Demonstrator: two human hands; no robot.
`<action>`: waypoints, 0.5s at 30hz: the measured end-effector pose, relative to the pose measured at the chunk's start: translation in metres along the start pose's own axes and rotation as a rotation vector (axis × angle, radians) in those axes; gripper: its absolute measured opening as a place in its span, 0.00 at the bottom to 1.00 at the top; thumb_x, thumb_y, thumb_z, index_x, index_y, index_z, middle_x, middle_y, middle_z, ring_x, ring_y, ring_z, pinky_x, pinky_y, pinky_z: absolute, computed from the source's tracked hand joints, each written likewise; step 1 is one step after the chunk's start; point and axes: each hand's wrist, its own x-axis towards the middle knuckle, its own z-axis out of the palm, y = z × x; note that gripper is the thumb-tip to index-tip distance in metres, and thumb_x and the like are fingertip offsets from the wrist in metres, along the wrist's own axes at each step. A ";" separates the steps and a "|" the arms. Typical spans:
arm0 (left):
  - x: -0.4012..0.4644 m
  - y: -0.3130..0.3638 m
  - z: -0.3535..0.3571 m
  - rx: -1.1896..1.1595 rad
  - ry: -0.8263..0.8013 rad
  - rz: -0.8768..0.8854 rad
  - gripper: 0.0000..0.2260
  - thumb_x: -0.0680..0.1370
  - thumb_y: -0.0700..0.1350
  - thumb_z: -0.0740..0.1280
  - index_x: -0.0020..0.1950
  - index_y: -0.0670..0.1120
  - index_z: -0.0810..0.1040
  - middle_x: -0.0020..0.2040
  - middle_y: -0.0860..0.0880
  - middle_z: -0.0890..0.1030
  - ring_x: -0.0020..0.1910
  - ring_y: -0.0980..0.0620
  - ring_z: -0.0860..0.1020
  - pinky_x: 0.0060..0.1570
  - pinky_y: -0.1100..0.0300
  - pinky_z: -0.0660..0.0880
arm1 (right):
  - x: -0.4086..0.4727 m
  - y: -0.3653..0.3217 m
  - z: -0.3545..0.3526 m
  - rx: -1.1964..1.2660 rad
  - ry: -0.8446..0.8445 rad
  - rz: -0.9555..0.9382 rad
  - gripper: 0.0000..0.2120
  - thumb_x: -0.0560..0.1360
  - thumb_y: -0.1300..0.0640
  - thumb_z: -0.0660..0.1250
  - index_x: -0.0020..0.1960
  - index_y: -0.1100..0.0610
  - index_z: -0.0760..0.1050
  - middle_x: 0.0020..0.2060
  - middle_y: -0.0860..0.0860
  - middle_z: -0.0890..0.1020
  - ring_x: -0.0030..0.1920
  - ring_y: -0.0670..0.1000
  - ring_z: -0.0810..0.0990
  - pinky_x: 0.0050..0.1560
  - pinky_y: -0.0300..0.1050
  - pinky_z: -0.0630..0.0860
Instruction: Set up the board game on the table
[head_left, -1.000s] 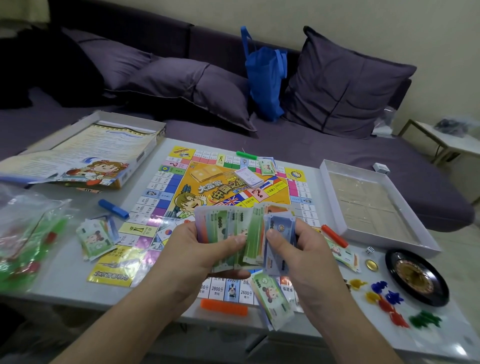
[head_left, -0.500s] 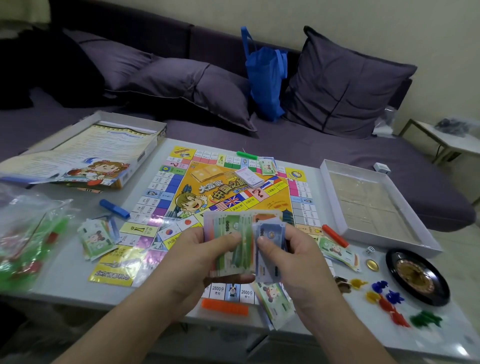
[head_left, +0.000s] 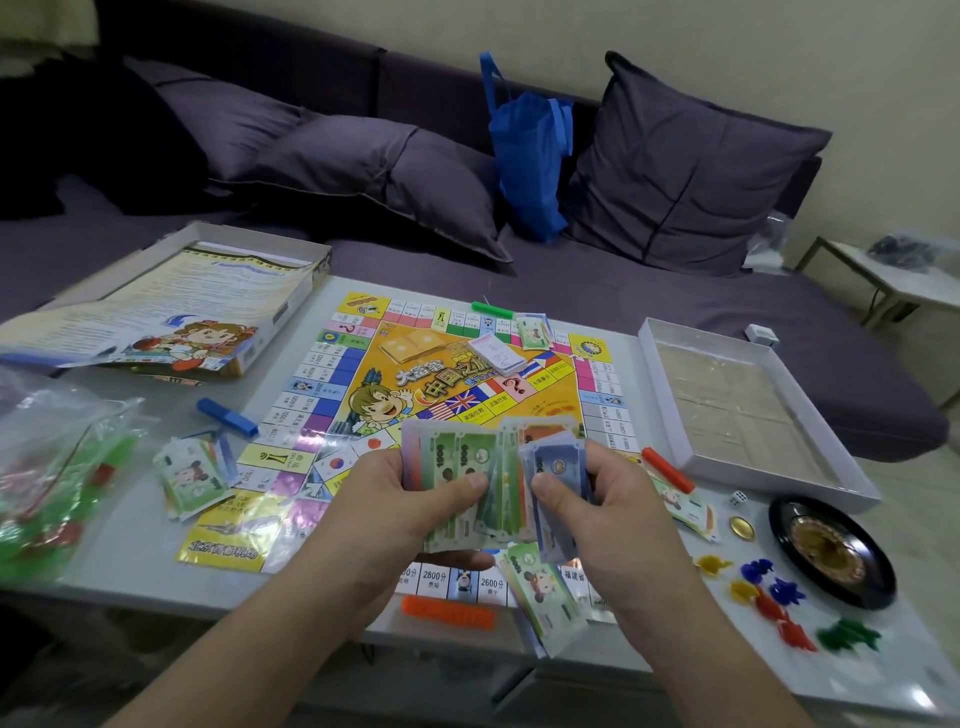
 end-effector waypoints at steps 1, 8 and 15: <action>0.000 -0.001 0.000 0.016 -0.005 0.005 0.06 0.79 0.36 0.71 0.56 0.39 0.84 0.49 0.40 0.88 0.47 0.38 0.88 0.37 0.46 0.86 | 0.000 0.000 0.000 -0.010 -0.003 -0.002 0.10 0.83 0.61 0.69 0.52 0.47 0.84 0.44 0.50 0.87 0.47 0.53 0.86 0.45 0.55 0.86; 0.002 -0.005 -0.002 0.075 -0.027 0.031 0.08 0.79 0.36 0.71 0.57 0.40 0.84 0.50 0.40 0.88 0.48 0.39 0.88 0.39 0.45 0.86 | 0.000 0.001 0.002 -0.069 -0.007 -0.020 0.09 0.82 0.59 0.70 0.51 0.45 0.84 0.42 0.49 0.86 0.45 0.54 0.84 0.50 0.61 0.84; 0.003 -0.007 -0.001 0.085 -0.012 0.040 0.08 0.78 0.37 0.73 0.56 0.40 0.84 0.49 0.40 0.88 0.47 0.39 0.88 0.39 0.45 0.86 | -0.001 0.000 0.003 -0.085 -0.007 -0.015 0.09 0.82 0.58 0.69 0.51 0.45 0.83 0.42 0.47 0.85 0.44 0.50 0.83 0.49 0.60 0.85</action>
